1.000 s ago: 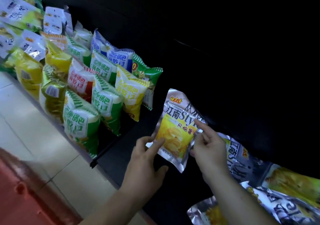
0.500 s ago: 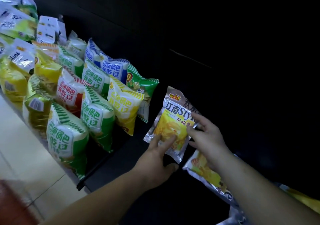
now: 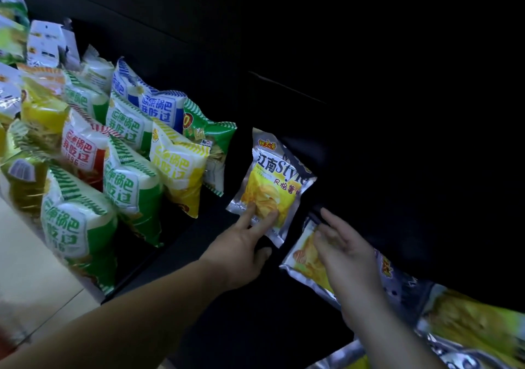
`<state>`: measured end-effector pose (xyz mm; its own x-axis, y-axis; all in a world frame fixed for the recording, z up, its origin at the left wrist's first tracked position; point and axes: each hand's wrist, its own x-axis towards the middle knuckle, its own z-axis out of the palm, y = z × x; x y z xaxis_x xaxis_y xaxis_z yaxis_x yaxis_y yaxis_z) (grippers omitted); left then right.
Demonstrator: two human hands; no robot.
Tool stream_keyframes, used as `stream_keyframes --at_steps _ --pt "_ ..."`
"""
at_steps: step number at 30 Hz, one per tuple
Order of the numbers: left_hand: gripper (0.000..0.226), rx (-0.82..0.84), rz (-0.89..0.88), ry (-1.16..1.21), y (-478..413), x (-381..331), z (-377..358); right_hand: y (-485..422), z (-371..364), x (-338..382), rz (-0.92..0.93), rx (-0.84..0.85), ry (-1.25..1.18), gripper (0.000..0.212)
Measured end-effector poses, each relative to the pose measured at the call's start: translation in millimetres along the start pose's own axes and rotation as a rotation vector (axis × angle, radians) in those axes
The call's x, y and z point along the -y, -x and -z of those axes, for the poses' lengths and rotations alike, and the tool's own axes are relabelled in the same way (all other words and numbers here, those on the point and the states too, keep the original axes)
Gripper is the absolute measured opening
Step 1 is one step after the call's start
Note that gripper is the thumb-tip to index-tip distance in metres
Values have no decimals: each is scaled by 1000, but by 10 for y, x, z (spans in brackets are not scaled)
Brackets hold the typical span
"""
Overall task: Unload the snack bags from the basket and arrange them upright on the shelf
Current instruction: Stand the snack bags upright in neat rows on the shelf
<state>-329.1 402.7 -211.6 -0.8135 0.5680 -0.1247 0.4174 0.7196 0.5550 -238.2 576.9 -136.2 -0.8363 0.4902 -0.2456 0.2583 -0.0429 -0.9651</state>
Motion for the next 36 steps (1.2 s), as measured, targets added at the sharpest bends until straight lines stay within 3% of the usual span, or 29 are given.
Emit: stream_keyframes --at_steps 5,12,16,18,21,25,29,32,36 --pt "70 -198 9 203 90 21 -30 -4 -44 -97 49 51 208 24" --pt "66 -229 81 254 108 -60 -145 26 325 -72 83 20 420 19" --pt "49 -384 34 238 182 -226 -173 30 528 -119 18 24 582 21" --pt "46 -312 -27 256 234 -413 -254 41 597 -159 -18 44 606 32" --pt "62 -143 12 257 195 -665 -460 88 673 -197 -52 77 589 41" --pt "67 -123 109 321 39 -779 -592 183 776 -233 -92 98 578 46" --pt "63 -78 51 493 105 -910 -553 306 837 -233 -63 66 572 44" --pt "53 -240 50 547 298 -921 -378 410 833 -193 51 -49 670 39" --pt "51 -419 110 952 635 -861 -77 583 636 10 53 -1 660 34"
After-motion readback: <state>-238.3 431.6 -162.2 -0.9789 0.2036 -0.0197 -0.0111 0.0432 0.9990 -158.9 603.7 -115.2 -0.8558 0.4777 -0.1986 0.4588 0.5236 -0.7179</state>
